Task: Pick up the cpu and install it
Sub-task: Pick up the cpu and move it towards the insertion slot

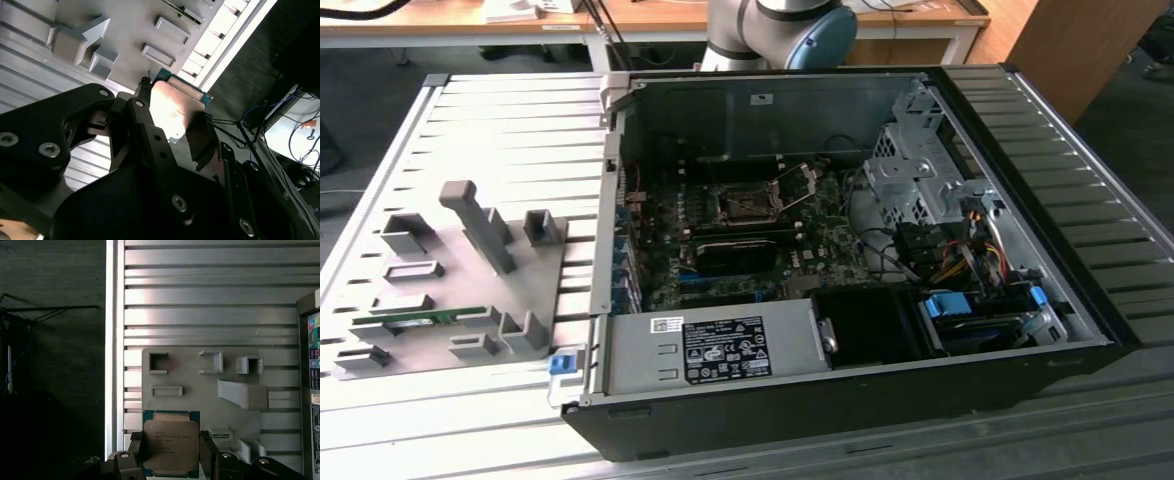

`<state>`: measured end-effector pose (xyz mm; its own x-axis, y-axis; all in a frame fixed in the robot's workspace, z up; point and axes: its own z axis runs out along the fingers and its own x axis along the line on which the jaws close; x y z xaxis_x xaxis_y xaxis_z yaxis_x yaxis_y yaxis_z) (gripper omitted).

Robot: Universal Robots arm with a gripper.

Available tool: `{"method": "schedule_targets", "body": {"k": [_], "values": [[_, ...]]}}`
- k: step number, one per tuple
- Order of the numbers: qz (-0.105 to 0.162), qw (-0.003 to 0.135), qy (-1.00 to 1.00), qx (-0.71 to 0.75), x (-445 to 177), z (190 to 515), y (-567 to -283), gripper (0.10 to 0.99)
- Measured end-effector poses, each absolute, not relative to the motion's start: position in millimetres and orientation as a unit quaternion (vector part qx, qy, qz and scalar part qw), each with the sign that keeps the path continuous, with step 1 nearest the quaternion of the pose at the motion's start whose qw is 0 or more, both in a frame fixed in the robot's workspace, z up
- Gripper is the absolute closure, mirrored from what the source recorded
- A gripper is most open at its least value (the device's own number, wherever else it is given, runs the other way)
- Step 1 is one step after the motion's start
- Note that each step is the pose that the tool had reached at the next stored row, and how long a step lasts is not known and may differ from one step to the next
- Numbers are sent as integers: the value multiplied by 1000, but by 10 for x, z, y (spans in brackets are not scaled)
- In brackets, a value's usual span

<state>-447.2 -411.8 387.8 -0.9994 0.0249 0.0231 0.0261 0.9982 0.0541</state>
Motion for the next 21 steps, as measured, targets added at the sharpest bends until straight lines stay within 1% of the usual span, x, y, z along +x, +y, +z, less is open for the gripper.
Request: {"method": "schedule_targets", "body": {"k": [21], "values": [[-27,11,-999,-14,-3883,3894,-4117,549]]}}
